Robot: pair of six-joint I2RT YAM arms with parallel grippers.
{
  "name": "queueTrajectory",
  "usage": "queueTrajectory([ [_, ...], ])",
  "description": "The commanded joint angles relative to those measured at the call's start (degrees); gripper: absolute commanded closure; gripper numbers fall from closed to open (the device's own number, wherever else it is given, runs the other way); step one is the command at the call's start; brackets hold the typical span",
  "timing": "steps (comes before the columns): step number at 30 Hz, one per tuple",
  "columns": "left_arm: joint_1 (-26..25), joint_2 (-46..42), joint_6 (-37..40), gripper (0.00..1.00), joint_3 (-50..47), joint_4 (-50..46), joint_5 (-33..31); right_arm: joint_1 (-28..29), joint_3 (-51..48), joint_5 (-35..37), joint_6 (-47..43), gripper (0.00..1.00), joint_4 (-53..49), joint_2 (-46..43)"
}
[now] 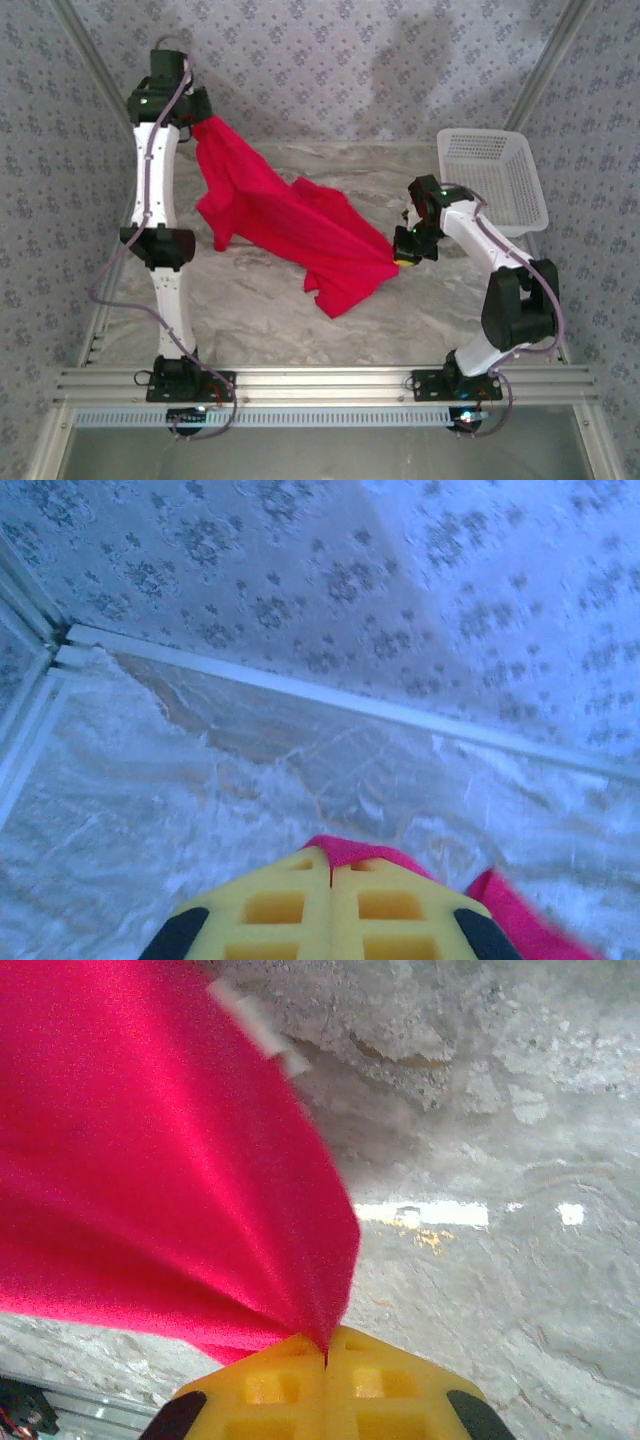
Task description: Fold the inside-out t-shirt
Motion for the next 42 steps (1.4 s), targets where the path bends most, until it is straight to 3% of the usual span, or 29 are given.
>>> queueTrajectory([
  [1, 3.09, 4.71, -5.24, 1.00, -2.83, 3.63, 10.40, -0.44, -0.77, 2.04, -1.72, 1.00, -3.47, -1.63],
  [4, 4.12, 6.51, -6.96, 1.00, -7.20, 7.02, 13.58, 0.24, -1.18, 0.67, -1.79, 1.00, -2.96, -0.04],
  [7, 5.11, 10.24, -7.76, 0.83, -5.80, 6.23, 15.81, 1.00, -1.18, 2.89, -2.47, 1.00, -4.91, 2.62],
  [8, 5.47, 11.31, -7.97, 0.72, -5.13, 5.47, 16.34, 1.19, -1.18, 3.62, -2.38, 0.98, -5.41, 3.47],
  [9, 5.77, 11.88, -8.16, 0.57, -4.56, 4.59, 16.52, 1.46, -1.18, 4.04, -2.26, 0.91, -5.64, 3.88],
  [10, 5.91, 12.10, -8.26, 0.51, -4.22, 3.56, 16.43, 1.79, -0.55, 4.23, -2.01, 0.74, -5.95, 4.16],
  [12, 5.78, 11.37, -7.49, 0.44, -4.24, 1.03, 15.18, 2.80, 2.10, 4.49, -1.02, 0.51, -5.93, 4.10],
  [14, 4.97, 9.47, -5.68, 0.35, -4.60, -3.38, 10.93, 4.23, 7.14, 5.43, 0.42, 0.37, -5.17, 4.44],
  [16, 3.78, 6.82, -3.71, 0.35, -6.95, -7.48, 4.77, 5.30, 11.91, 5.50, 1.82, 0.35, -2.61, 6.24],
  [19, 1.97, -0.09, -2.73, 0.40, -20.28, -7.84, -0.64, 6.20, 18.97, 4.64, 3.67, 0.35, 2.60, 11.83],
  [23, 1.31, -12.07, -4.07, 0.46, -47.91, 5.00, 1.24, 6.23, 26.49, 2.86, 6.43, 0.36, 10.96, 21.42],
  [26, 2.14, -16.26, -5.61, 0.47, -59.64, 11.49, 2.36, 5.99, 34.30, 2.85, 6.64, 0.38, 11.12, 29.69],
  [33, 2.85, -12.68, -6.10, 0.41, -59.46, 15.14, 5.94, 5.95, 49.69, 4.68, 6.15, 0.38, 7.12, 44.25],
  [42, 3.16, -2.20, -9.87, 0.42, -46.48, 22.20, 6.73, 8.52, 53.71, 10.24, 5.24, 0.37, 9.39, 49.52],
])
